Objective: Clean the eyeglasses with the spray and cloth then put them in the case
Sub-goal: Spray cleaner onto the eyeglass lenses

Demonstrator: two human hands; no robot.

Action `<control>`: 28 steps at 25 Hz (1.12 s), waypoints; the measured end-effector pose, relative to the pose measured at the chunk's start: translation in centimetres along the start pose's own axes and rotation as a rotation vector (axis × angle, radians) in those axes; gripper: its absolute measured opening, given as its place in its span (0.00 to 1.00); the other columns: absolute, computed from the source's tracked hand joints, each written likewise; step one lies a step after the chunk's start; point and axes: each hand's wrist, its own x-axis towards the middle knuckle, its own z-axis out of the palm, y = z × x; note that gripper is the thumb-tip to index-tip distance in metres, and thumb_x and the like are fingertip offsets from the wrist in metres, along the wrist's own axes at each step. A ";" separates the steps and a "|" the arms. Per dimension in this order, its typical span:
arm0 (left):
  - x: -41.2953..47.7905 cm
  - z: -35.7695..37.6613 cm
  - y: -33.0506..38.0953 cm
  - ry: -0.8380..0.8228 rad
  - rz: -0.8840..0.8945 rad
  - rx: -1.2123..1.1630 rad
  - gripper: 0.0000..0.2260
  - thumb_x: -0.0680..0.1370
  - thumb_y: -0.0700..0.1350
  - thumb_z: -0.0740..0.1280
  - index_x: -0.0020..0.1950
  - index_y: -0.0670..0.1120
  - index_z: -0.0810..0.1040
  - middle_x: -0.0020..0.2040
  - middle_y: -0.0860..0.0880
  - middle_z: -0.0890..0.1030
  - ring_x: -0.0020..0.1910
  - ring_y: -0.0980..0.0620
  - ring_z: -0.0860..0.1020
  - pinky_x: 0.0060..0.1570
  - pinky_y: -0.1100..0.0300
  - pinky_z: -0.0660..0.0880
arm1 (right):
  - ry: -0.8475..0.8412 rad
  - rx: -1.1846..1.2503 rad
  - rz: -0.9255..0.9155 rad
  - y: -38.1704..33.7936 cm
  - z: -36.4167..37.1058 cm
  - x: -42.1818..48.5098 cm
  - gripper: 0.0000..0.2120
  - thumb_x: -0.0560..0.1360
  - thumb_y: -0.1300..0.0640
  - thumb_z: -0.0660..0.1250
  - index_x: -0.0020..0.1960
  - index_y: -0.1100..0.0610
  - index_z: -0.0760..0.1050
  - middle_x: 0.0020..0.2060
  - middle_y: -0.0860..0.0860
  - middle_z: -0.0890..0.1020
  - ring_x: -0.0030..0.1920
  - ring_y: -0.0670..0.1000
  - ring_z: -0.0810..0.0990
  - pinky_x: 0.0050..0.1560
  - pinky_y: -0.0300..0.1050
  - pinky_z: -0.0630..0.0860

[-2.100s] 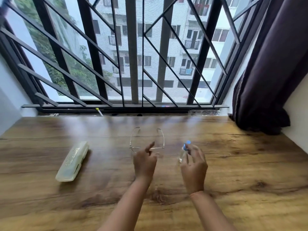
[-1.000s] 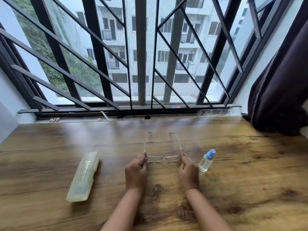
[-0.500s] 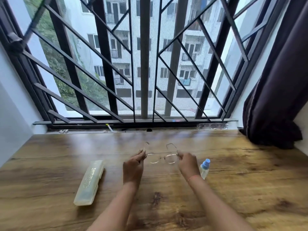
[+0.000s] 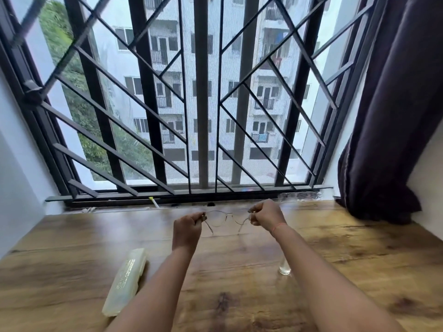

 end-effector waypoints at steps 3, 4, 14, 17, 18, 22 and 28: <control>-0.2 -0.2 0.6 0.026 0.056 -0.041 0.05 0.71 0.37 0.72 0.45 0.43 0.84 0.42 0.45 0.85 0.43 0.53 0.82 0.42 0.65 0.75 | 0.042 0.072 -0.048 -0.2 -0.7 -0.4 0.11 0.70 0.74 0.62 0.38 0.63 0.80 0.33 0.60 0.80 0.31 0.53 0.78 0.42 0.51 0.81; -0.1 -0.3 1.0 0.035 0.064 -0.069 0.07 0.70 0.36 0.72 0.47 0.43 0.84 0.42 0.45 0.85 0.44 0.55 0.82 0.43 0.69 0.74 | 0.059 0.094 -0.070 -0.4 -1.0 -0.6 0.10 0.69 0.74 0.62 0.39 0.63 0.80 0.33 0.60 0.80 0.31 0.53 0.78 0.42 0.51 0.81; 4.3 -2.3 7.6 0.208 0.226 -0.219 0.06 0.69 0.34 0.72 0.44 0.39 0.84 0.38 0.44 0.85 0.38 0.57 0.81 0.41 0.75 0.74 | 0.264 0.269 -0.307 -1.2 -6.1 -4.0 0.17 0.71 0.68 0.68 0.59 0.60 0.77 0.45 0.53 0.83 0.45 0.48 0.80 0.52 0.41 0.77; 4.9 -2.5 8.5 0.271 0.247 -0.229 0.05 0.68 0.34 0.72 0.42 0.39 0.84 0.35 0.43 0.84 0.37 0.67 0.77 0.38 0.81 0.68 | 0.726 0.179 -0.331 3.9 -5.3 -7.6 0.21 0.69 0.59 0.73 0.61 0.58 0.76 0.55 0.54 0.81 0.54 0.53 0.78 0.58 0.46 0.73; 5.1 -2.6 8.6 0.284 0.235 -0.238 0.05 0.68 0.34 0.72 0.42 0.39 0.84 0.35 0.43 0.84 0.37 0.67 0.76 0.37 0.81 0.68 | 0.779 0.141 -0.313 5.7 -4.1 -8.6 0.26 0.67 0.58 0.74 0.63 0.59 0.73 0.58 0.57 0.79 0.58 0.56 0.75 0.61 0.49 0.69; 5.5 -2.5 9.1 0.306 0.202 -0.271 0.05 0.67 0.37 0.73 0.42 0.39 0.84 0.37 0.44 0.85 0.36 0.63 0.79 0.37 0.79 0.69 | 0.520 0.076 -0.139 10.9 -0.3 -9.5 0.44 0.62 0.65 0.77 0.72 0.66 0.58 0.66 0.65 0.70 0.66 0.64 0.68 0.65 0.54 0.65; 5.6 -2.6 9.8 0.336 0.237 -0.281 0.05 0.67 0.34 0.72 0.42 0.38 0.84 0.36 0.44 0.84 0.39 0.75 0.74 0.38 0.82 0.67 | 0.261 0.098 -0.017 13.2 0.4 -8.3 0.33 0.73 0.62 0.68 0.73 0.59 0.57 0.63 0.61 0.75 0.61 0.61 0.75 0.55 0.47 0.71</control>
